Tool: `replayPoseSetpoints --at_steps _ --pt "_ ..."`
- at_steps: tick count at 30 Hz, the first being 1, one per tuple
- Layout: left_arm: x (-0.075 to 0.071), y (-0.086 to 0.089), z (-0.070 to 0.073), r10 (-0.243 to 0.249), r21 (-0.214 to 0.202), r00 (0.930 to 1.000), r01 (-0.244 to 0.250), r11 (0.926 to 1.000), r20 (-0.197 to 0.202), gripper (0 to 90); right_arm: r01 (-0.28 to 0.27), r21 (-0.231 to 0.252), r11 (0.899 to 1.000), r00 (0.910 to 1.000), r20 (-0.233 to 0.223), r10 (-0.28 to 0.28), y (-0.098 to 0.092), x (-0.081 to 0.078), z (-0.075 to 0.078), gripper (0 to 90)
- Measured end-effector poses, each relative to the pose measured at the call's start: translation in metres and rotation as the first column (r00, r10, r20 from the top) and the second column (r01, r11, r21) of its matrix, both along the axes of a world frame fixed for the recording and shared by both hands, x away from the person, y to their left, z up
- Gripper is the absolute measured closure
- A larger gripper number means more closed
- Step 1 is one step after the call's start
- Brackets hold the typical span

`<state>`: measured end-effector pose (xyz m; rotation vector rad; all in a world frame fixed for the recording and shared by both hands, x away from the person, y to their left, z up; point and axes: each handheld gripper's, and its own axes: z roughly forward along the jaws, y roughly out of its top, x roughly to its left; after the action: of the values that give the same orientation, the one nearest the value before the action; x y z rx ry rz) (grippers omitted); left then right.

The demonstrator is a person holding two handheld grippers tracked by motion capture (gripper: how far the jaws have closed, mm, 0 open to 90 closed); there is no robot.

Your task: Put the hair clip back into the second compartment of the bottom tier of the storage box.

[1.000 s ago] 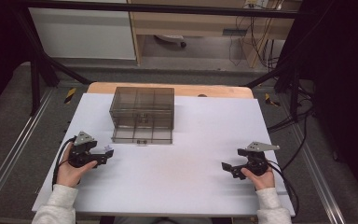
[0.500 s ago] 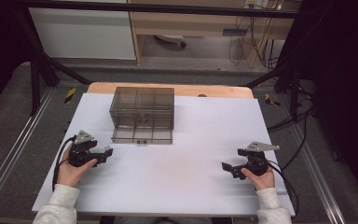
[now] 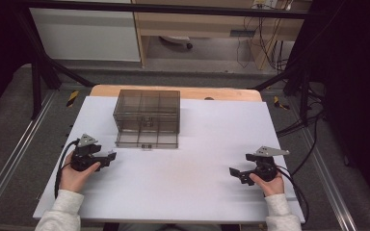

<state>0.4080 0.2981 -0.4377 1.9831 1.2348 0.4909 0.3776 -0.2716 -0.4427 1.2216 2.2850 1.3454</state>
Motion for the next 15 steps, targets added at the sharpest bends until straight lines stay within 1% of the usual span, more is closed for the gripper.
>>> replayPoseSetpoints --at_steps 2,5,11,15 --pt "0.0006 0.0002 -0.0001 0.004 -0.012 1.0 -0.004 0.9999 -0.001 32.0 0.002 0.001 1.0 1.0 0.0 -0.002 0.0004 0.0 -0.0003 0.5" --pt "0.002 0.0002 -0.0009 0.011 -0.002 0.9999 -0.011 0.9999 -0.008 34.7 0.0 -0.004 1.0 1.0 -0.002 0.0 0.0007 0.0001 -0.0006 0.5" --pt "0.0049 0.0004 -0.0034 0.016 -0.007 0.9996 -0.016 0.9998 -0.021 40.4 -0.002 -0.006 1.0 1.0 -0.002 0.002 0.0006 0.0002 -0.0007 0.5" --pt "0.0062 -0.0002 -0.0045 0.017 0.001 0.9997 -0.017 0.9999 -0.017 43.3 -0.001 -0.005 1.0 1.0 0.0 0.001 0.0007 0.0004 -0.0009 0.5"
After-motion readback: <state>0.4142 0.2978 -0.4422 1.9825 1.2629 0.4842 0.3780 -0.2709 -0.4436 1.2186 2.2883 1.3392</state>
